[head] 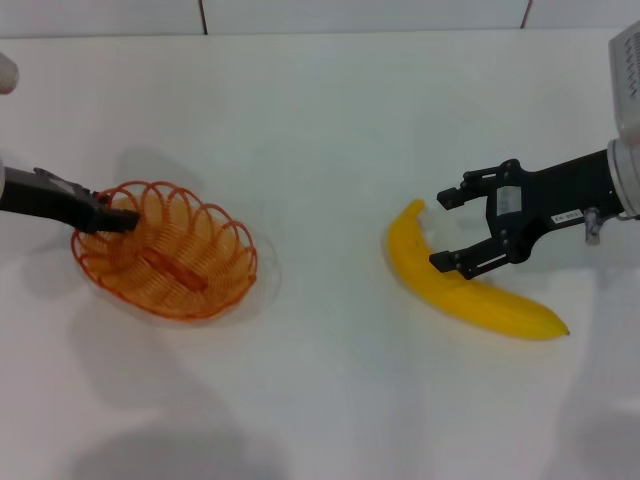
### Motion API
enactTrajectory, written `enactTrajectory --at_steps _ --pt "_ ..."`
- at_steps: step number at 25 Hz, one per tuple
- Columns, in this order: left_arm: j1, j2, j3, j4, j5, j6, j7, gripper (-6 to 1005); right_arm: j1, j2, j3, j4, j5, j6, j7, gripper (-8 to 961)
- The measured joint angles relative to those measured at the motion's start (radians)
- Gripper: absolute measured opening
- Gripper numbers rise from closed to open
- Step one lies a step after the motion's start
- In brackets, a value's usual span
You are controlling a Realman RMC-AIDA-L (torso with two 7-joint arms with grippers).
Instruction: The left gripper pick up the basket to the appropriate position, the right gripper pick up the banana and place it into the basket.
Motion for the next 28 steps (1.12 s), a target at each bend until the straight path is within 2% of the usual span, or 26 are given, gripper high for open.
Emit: enactTrajectory --at_steps 2,8,15,21,28 --pt "0.001 0.000 0.000 0.000 0.000 -0.002 0.001 569 0.000 0.000 -0.003 0.000 0.000 0.001 0.000 894" --pt "-0.001 0.000 0.000 0.004 -0.006 -0.016 0.003 363 0.000 0.001 -0.003 0.000 0.000 0.002 0.000 893" --pt "-0.001 0.000 -0.003 0.009 -0.020 -0.002 0.018 173 -0.003 0.001 -0.003 -0.001 0.000 0.002 0.001 893" --pt "0.004 0.002 -0.005 0.048 -0.110 0.073 0.039 146 -0.006 0.001 0.000 -0.001 0.000 0.002 0.001 893" --pt "0.009 0.000 -0.001 0.032 -0.265 0.081 0.044 104 0.001 -0.001 -0.002 -0.001 0.000 0.002 0.001 894"
